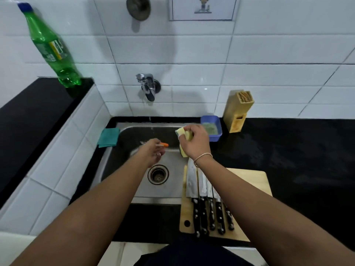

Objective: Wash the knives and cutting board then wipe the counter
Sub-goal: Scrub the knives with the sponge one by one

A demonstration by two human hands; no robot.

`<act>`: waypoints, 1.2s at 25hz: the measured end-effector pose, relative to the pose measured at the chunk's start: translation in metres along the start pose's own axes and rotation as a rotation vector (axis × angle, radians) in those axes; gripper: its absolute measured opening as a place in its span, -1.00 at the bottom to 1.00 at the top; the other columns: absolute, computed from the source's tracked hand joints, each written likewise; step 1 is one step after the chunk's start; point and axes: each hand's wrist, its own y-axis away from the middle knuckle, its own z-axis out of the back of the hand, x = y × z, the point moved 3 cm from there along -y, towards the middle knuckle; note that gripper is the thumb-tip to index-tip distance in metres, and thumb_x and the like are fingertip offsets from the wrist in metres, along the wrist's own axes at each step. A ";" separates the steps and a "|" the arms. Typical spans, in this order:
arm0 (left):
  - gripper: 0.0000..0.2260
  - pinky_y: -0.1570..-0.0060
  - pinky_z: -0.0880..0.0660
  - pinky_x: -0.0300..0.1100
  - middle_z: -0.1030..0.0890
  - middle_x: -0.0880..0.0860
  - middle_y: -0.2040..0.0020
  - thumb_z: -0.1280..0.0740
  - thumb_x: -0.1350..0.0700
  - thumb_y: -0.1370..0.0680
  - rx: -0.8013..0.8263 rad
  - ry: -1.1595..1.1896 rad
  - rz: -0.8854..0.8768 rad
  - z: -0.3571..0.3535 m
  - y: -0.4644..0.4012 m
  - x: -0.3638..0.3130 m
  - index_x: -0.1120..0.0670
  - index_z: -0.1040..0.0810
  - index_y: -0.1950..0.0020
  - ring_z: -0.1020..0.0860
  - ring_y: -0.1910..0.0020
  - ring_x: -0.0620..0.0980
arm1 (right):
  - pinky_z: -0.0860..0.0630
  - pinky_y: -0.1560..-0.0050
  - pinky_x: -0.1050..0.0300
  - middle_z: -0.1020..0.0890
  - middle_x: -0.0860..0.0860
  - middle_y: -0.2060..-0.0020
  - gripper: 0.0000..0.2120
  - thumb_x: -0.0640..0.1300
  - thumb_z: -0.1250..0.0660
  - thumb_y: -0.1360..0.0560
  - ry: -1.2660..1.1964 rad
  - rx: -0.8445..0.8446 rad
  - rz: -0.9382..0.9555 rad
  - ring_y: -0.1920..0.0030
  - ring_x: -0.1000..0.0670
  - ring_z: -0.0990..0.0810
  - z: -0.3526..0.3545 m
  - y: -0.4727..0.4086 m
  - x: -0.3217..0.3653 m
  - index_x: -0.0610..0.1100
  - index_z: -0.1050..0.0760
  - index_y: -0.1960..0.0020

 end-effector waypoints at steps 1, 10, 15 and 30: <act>-0.77 0.66 -0.29 -0.39 -0.52 0.09 0.35 -0.23 0.09 -0.63 0.010 0.072 0.007 0.004 -0.007 -0.013 0.18 -0.47 0.16 -0.46 0.45 -0.10 | -0.48 -0.08 0.10 -0.56 -0.07 -0.01 -0.81 -0.14 -0.42 -0.41 0.017 0.016 0.007 -0.02 -0.05 -0.53 -0.007 -0.005 0.004 -0.14 -0.59 -0.02; -0.71 0.62 -0.44 -0.31 -0.55 0.12 0.41 -0.14 0.14 -0.66 0.118 0.697 -0.031 -0.011 -0.039 -0.118 0.22 -0.52 0.17 -0.50 0.62 -0.06 | -0.36 -0.02 0.22 -0.54 -0.08 0.02 -0.77 -0.15 -0.43 -0.39 0.148 0.080 0.036 -0.03 -0.09 -0.51 -0.056 -0.025 0.012 -0.19 -0.59 -0.01; -0.73 0.60 -0.45 -0.32 -0.53 0.11 0.31 -0.16 0.15 -0.65 0.132 0.747 -0.011 -0.016 -0.044 -0.128 0.22 -0.48 0.19 -0.48 0.63 -0.06 | -0.42 -0.02 0.18 -0.54 -0.07 0.02 -0.75 -0.12 -0.44 -0.38 0.168 0.112 0.052 0.00 -0.06 -0.51 -0.065 -0.028 0.013 -0.19 -0.59 -0.03; -0.87 0.62 -0.46 -0.33 -0.58 0.13 0.44 -0.34 0.19 -0.52 0.275 0.183 0.234 -0.018 -0.034 -0.029 0.26 -0.52 0.15 -0.51 0.59 -0.08 | -0.37 -0.03 0.21 -0.54 -0.02 0.03 -0.82 -0.15 -0.43 -0.39 0.087 0.072 -0.037 -0.01 -0.03 -0.51 -0.032 -0.029 -0.007 -0.14 -0.59 0.02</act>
